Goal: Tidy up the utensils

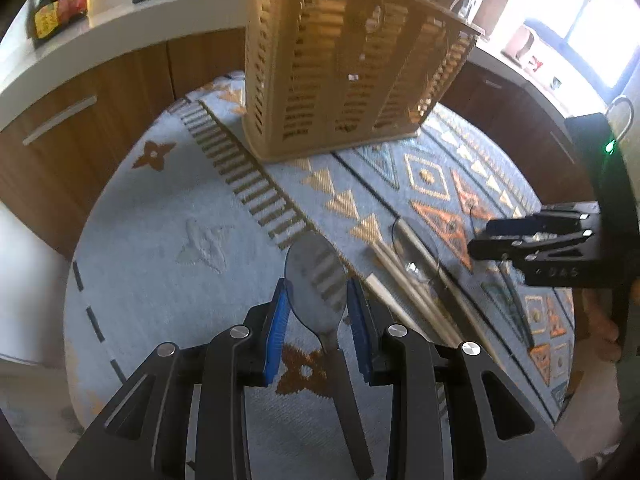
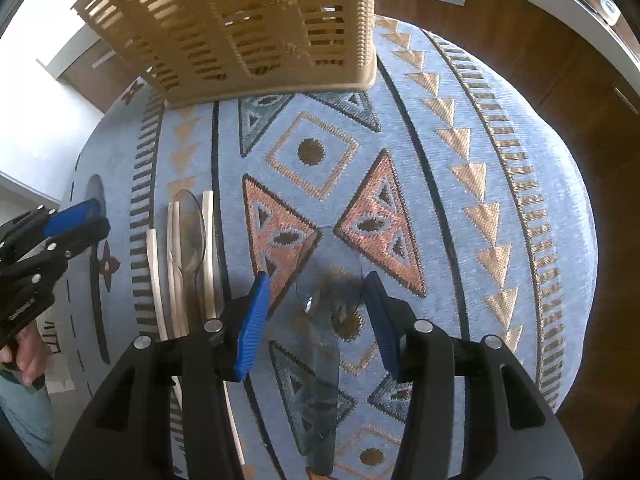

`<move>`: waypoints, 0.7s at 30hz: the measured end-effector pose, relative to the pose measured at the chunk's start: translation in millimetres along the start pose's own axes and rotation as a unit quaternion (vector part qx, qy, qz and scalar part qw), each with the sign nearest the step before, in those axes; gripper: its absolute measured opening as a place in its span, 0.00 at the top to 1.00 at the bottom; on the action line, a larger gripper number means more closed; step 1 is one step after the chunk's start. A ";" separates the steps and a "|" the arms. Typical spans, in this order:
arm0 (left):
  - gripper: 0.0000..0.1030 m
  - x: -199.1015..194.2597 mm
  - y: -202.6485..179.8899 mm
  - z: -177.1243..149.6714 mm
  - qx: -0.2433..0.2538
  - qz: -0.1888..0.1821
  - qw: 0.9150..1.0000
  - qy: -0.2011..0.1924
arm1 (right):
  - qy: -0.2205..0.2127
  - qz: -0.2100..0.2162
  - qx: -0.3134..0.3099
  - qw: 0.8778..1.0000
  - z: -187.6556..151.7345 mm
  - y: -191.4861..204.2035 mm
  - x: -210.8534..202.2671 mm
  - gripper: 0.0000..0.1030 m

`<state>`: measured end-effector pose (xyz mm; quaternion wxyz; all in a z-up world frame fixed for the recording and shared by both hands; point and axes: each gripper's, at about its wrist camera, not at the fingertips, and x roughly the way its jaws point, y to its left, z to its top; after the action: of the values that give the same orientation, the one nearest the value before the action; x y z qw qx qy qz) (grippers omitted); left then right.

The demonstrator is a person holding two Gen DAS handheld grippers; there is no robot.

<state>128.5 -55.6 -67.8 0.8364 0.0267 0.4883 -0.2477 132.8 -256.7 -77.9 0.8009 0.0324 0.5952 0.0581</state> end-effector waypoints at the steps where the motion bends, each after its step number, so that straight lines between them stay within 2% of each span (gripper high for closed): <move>1: 0.74 -4.2 -0.6 1.4 -0.002 0.001 1.000 -0.009 | -0.003 -0.011 -0.002 1.000 -0.5 0.2 -0.2 0.72; 5: 0.74 -30.1 -3.1 5.6 -0.012 0.010 0.998 -0.063 | -0.020 0.002 -0.014 1.000 -2.3 0.4 -8.5 0.72; 10: 0.74 -75.0 -8.2 18.5 -0.016 -0.005 0.988 -0.155 | -0.092 0.050 -0.021 0.994 -7.9 -1.5 -54.8 0.72; 11: 0.75 -81.9 -11.0 22.2 -0.006 -0.013 0.986 -0.165 | -0.113 0.064 -0.023 0.991 -8.1 -1.2 -66.3 0.72; 12: 0.95 -87.1 -13.2 25.7 0.002 -0.018 0.985 -0.171 | -0.133 0.077 -0.023 0.988 -8.3 -0.9 -76.2 0.72; 14: 0.95 -95.5 -18.3 31.8 0.006 -0.018 0.982 -0.189 | -0.175 0.109 -0.019 0.978 -7.9 -1.7 -95.5 0.72; 16: 0.96 -100.0 -17.5 38.0 -0.001 -0.030 0.978 -0.206 | -0.215 0.145 -0.015 0.966 -4.5 -4.5 -113.9 0.91; 17: 0.96 -99.2 -17.2 40.8 -0.003 -0.032 0.978 -0.207 | -0.226 0.154 -0.017 0.962 -2.2 -5.0 -119.3 0.94; 19: 0.97 -94.7 -15.4 46.6 -0.007 -0.033 0.978 -0.204 | -0.254 0.168 -0.020 0.952 3.9 -3.0 -127.3 0.94; 21: 0.98 -92.5 -13.7 46.8 -0.011 -0.038 0.979 -0.202 | -0.259 0.173 -0.021 0.950 6.8 -5.5 -130.2 0.94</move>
<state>123.0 -45.1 36.0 0.9080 -0.0519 0.3128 -0.2740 102.5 -279.2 47.1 0.9056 0.1316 0.3513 0.1978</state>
